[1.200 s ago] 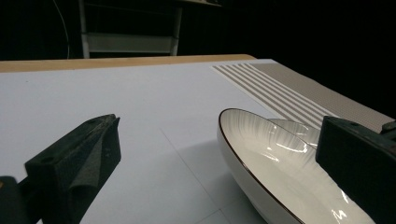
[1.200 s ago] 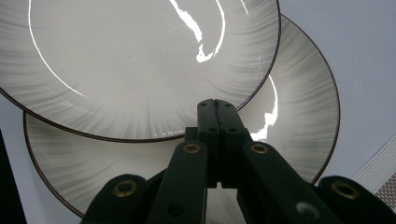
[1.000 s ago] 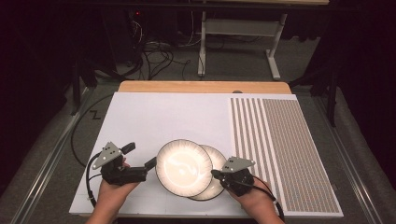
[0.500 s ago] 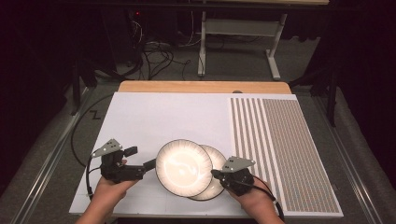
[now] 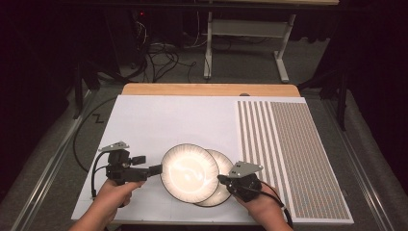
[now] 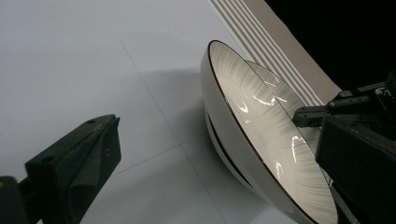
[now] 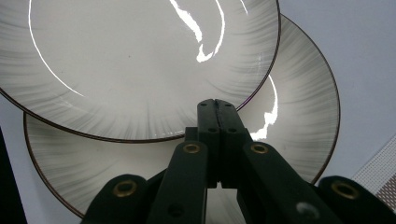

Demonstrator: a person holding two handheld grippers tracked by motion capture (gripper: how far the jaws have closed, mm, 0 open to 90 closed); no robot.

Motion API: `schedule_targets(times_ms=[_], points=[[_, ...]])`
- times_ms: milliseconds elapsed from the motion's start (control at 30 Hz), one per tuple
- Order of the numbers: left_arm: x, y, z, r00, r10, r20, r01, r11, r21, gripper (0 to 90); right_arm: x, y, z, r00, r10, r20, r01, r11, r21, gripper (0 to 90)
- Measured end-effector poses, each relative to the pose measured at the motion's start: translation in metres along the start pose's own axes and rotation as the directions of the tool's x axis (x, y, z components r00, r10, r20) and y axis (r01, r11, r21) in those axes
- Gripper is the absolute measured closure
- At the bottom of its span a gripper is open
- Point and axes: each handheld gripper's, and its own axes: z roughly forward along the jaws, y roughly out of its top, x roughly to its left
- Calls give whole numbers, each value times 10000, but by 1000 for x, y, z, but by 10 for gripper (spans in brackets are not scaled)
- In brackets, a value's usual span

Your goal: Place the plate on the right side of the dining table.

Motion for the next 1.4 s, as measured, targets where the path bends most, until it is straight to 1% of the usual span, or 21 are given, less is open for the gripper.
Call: schedule_targets(times_ms=[100,167,233,333,400,467,533,567,600,633,667,733,800,900,933,967,1033,1100,1167,1267,1400], points=[[3,2,-1,9991,-375,186,370,9990,237,7,0,0,0,10000,-1,-1,1,10000,-1,900],[5,3,-2,9973,-641,354,628,9974,363,6,0,0,0,10000,-23,-2,23,10000,14,900],[5,5,-4,9938,-944,588,915,9946,494,7,0,0,0,10000,-6,-5,6,10000,6,900],[6,7,-4,9888,-1273,779,1214,9897,758,8,0,0,0,10000,-8,-6,8,10000,10,900],[7,9,-4,9830,-1625,857,1543,9834,952,8,0,0,0,10000,-7,4,7,10000,17,900],[8,10,-3,9781,-1875,908,1767,9775,1153,8,0,0,0,10000,-10,10,10,10000,18,900],[9,11,-2,9755,-2028,848,1905,9724,1344,11,0,0,0,10000,-34,6,34,10000,30,900],[9,11,0,9714,-2222,834,2085,9669,1474,16,0,0,0,10000,-34,9,34,10000,29,900],[10,11,0,9702,-2279,820,2140,9652,1505,18,0,0,0,10000,-35,11,35,10000,28,900],[10,12,1,9660,-2443,851,2286,9601,1610,21,1,0,0,10000,-32,11,32,10000,30,900],[10,12,2,9640,-2511,870,2343,9576,1675,26,0,0,0,10000,-34,7,34,10000,29,900],[10,13,4,9570,-2751,922,2543,9483,1901,30,0,0,0,10000,-34,7,34,10000,28,900],[10,13,6,9519,-2924,917,2691,9408,2060,38,0,0,0,10000,-33,0,33,10000,17,900],[9,14,9,9477,-3090,800,2844,9312,2279,55,1,0,0,10000,-24,-5,24,10000,7,900],[10,14,10,9470,-3106,821,2845,9295,2348,59,1,0,0,10000,-34,3,34,10000,7,900],[8,14,12,9446,-3187,786,2924,9258,2395,65,1,0,0,10000,-36,3,36,10000,7,900],[8,14,13,9423,-3246,817,2968,9231,2444,78,1,0,0,10000,-27,-8,27,10000,5,900],[7,14,16,9433,-3217,813,2923,9216,2553,90,1,0,0,10000,-28,-8,28,10000,4,900],[5,13,19,9425,-3246,797,2942,9188,2632,96,1,0,-1,10000,-27,-8,27,10000,5,900],[4,12,21,9438,-3199,830,2873,9183,2725,112,1,0,-1,10000,-32,-10,32,10000,2,900],[2,12,25,9432,-3223,806,2887,9153,2809,135,1,0,-1,10000,-32,-11,32,10000,-4,900]])
